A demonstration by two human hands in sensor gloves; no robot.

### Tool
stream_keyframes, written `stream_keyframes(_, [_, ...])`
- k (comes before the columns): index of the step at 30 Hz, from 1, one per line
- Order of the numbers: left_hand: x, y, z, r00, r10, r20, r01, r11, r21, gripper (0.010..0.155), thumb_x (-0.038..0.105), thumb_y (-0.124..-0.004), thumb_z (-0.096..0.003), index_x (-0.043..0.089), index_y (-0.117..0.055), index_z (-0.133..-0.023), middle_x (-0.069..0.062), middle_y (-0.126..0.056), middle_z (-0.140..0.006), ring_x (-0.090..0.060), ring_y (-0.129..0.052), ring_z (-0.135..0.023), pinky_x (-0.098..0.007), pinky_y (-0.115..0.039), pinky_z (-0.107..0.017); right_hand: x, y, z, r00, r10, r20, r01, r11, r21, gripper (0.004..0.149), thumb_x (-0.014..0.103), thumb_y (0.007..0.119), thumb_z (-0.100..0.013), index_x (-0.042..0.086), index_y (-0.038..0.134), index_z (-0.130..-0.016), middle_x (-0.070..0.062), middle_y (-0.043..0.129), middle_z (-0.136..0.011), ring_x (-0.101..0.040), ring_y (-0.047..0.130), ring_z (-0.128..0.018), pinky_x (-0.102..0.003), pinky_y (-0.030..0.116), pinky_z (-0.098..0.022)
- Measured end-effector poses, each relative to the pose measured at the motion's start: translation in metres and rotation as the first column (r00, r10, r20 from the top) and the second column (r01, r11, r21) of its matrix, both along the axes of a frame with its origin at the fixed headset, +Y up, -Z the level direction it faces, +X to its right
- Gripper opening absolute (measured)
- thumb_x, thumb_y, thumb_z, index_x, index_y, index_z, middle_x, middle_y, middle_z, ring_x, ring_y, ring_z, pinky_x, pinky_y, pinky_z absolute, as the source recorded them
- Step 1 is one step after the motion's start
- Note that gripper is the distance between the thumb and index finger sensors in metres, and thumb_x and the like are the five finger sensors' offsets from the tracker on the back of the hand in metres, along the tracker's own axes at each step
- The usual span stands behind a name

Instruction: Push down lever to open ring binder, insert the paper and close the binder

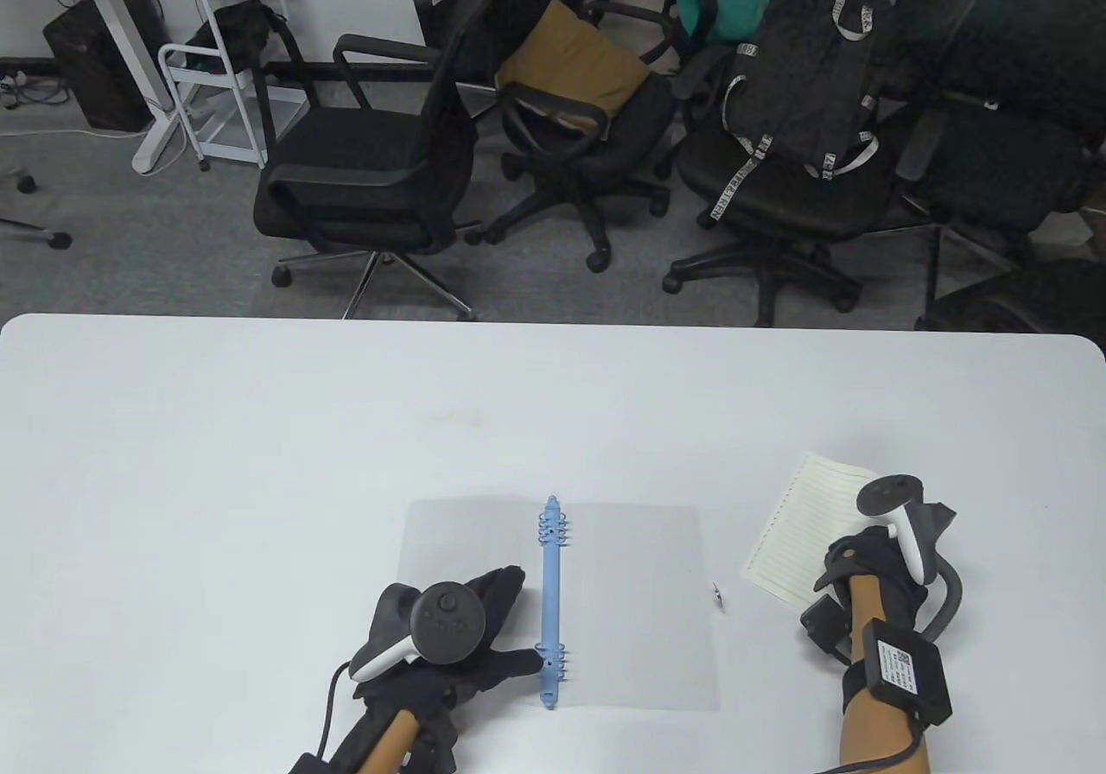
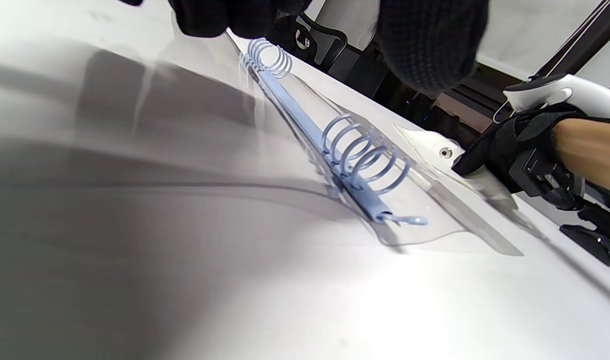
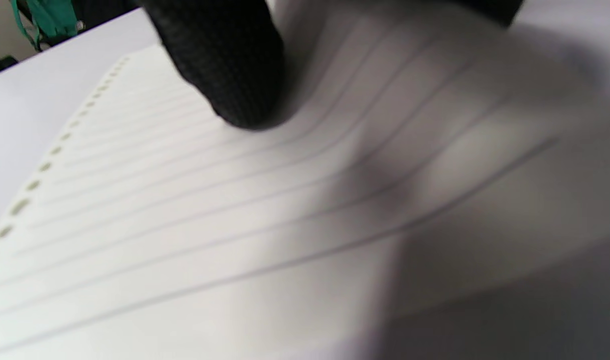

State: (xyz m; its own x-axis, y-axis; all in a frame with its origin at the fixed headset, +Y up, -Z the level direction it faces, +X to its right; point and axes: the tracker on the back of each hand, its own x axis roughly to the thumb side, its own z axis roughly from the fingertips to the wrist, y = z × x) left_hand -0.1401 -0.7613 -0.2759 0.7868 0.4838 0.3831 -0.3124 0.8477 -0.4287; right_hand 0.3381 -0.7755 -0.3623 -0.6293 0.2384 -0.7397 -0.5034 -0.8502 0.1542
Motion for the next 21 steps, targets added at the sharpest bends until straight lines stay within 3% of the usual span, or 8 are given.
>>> stream_keyframes(3, [0.001,0.0,0.0,1.0,-0.017,0.006,0.017,1.0,0.007,0.095,0.056,-0.079,-0.0563,0.007,-0.037,-0.126,-0.023,-0.048,-0.126,-0.047,-0.057,-0.114,-0.068,-0.046,-0.079,-0.001,0.0,0.002,1.0,0.005,0.018,-0.005,1.0,0.016,0.079,0.02,0.084,-0.055,-0.013,0.036,-0.108,-0.041,0.044,-0.091,-0.05,0.057,-0.077,-0.056,0.064,-0.063])
stream_keyframes(6, [0.001,0.0,0.0,1.0,-0.015,0.005,0.015,1.0,0.007,0.095,0.056,-0.079,-0.0562,0.007,-0.037,-0.126,-0.023,-0.047,-0.126,-0.047,-0.057,-0.115,-0.068,-0.047,-0.078,-0.005,0.002,0.004,0.996,0.084,-0.001,-0.084,0.996,0.028,0.079,0.022,0.085,-0.054,-0.008,0.034,-0.107,-0.05,0.029,-0.097,-0.062,0.047,-0.084,-0.062,0.061,-0.066])
stream_keyframes(9, [0.001,0.0,0.0,1.0,-0.015,0.007,0.015,1.0,0.008,0.095,0.056,-0.079,-0.0564,0.007,-0.037,-0.126,-0.023,-0.047,-0.126,-0.047,-0.057,-0.115,-0.068,-0.047,-0.078,-0.004,0.005,0.008,0.983,0.185,-0.018,-0.184,0.982,0.034,0.081,0.026,0.086,-0.053,-0.005,0.034,-0.107,-0.041,0.05,-0.097,-0.052,0.065,-0.082,-0.059,0.067,-0.066])
stream_keyframes(12, [0.001,0.001,0.0,1.0,-0.017,0.01,0.017,1.0,0.015,0.095,0.056,-0.079,-0.0562,0.007,-0.037,-0.126,-0.023,-0.047,-0.126,-0.047,-0.058,-0.114,-0.069,-0.047,-0.078,0.003,0.004,0.015,0.979,0.204,0.008,-0.204,0.976,0.078,0.072,0.024,0.087,-0.053,-0.003,0.044,-0.105,-0.029,0.069,-0.087,-0.035,0.081,-0.069,-0.046,0.079,-0.057])
stream_keyframes(17, [0.0,0.001,0.0,1.0,-0.019,0.008,0.019,0.999,0.026,0.095,0.055,-0.08,-0.0564,0.007,-0.037,-0.126,-0.023,-0.048,-0.126,-0.047,-0.058,-0.114,-0.069,-0.047,-0.078,0.028,0.005,0.029,0.999,-0.043,0.032,0.035,0.978,0.204,0.05,0.019,0.079,-0.057,0.001,0.06,-0.1,-0.026,0.078,-0.082,-0.033,0.086,-0.065,-0.044,0.082,-0.054])
stream_keyframes(19, [0.0,0.001,0.0,1.0,-0.019,0.004,0.019,0.999,0.026,0.095,0.055,-0.08,-0.0564,0.007,-0.037,-0.126,-0.023,-0.048,-0.126,-0.047,-0.059,-0.114,-0.069,-0.048,-0.078,0.036,0.005,0.036,0.985,-0.175,-0.007,0.171,0.948,0.269,0.046,0.018,0.077,-0.058,0.003,0.063,-0.099,-0.026,0.079,-0.083,-0.035,0.086,-0.066,-0.046,0.081,-0.055])
stream_keyframes(21, [0.0,0.001,0.0,1.0,-0.022,0.002,0.022,0.999,0.027,0.094,0.055,-0.08,-0.0565,0.007,-0.037,-0.126,-0.023,-0.048,-0.126,-0.047,-0.059,-0.114,-0.069,-0.048,-0.078,0.039,0.005,0.041,0.98,-0.192,-0.049,0.198,0.929,0.312,0.044,0.018,0.077,-0.057,0.005,0.065,-0.097,-0.025,0.08,-0.082,-0.035,0.087,-0.066,-0.046,0.081,-0.054])
